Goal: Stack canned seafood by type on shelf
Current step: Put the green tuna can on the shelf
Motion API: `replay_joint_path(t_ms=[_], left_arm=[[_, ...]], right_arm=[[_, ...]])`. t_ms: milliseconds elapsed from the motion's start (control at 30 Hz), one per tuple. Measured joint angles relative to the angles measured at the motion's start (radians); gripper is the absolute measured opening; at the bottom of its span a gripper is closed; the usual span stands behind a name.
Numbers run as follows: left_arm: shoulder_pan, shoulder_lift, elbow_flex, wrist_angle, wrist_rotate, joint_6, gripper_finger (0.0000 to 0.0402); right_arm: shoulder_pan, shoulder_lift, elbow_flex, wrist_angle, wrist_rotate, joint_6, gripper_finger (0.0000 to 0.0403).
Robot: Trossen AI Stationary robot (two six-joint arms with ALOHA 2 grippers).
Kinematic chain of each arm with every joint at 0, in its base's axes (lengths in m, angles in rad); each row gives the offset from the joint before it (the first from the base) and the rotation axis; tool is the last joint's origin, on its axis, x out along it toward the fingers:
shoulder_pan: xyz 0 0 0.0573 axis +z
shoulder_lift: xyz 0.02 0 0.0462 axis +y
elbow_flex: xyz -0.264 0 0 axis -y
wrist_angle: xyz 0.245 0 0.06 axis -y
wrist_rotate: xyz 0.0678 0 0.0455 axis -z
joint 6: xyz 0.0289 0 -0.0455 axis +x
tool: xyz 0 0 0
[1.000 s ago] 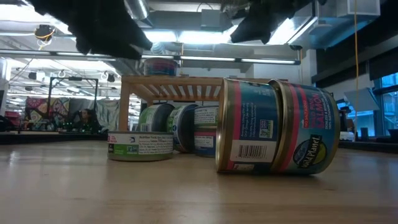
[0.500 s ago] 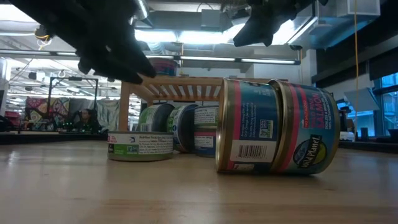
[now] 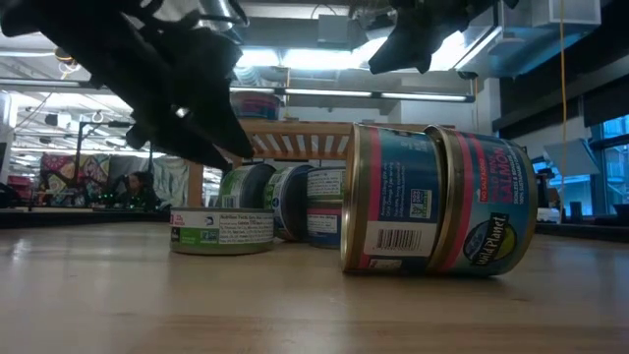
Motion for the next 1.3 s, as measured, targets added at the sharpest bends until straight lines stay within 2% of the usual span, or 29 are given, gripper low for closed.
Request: replay_joint_path(t_ms=[433,700,933,1300], left_arm=[[0.001,0.020,0.000,0.003,0.000,-0.019,0.0257],[0.039,0.020,0.000,0.003,0.001,-0.020,0.0257],[0.071,0.020,0.000,0.002,0.070,-0.019,0.0257],[0.083,0.020,0.000,0.003,0.089,0.011,0.0257]], right_arm=[[0.000,0.000,0.000,0.000,0.000,-0.001,0.0115],[0.000,0.000,0.000,-0.001,0.000,-0.001,0.0115],[0.000,0.000,0.000,-0.006,0.000,-0.001,0.0115],[0.000,0.001,0.000,-0.006,0.000,-0.001,0.0115]])
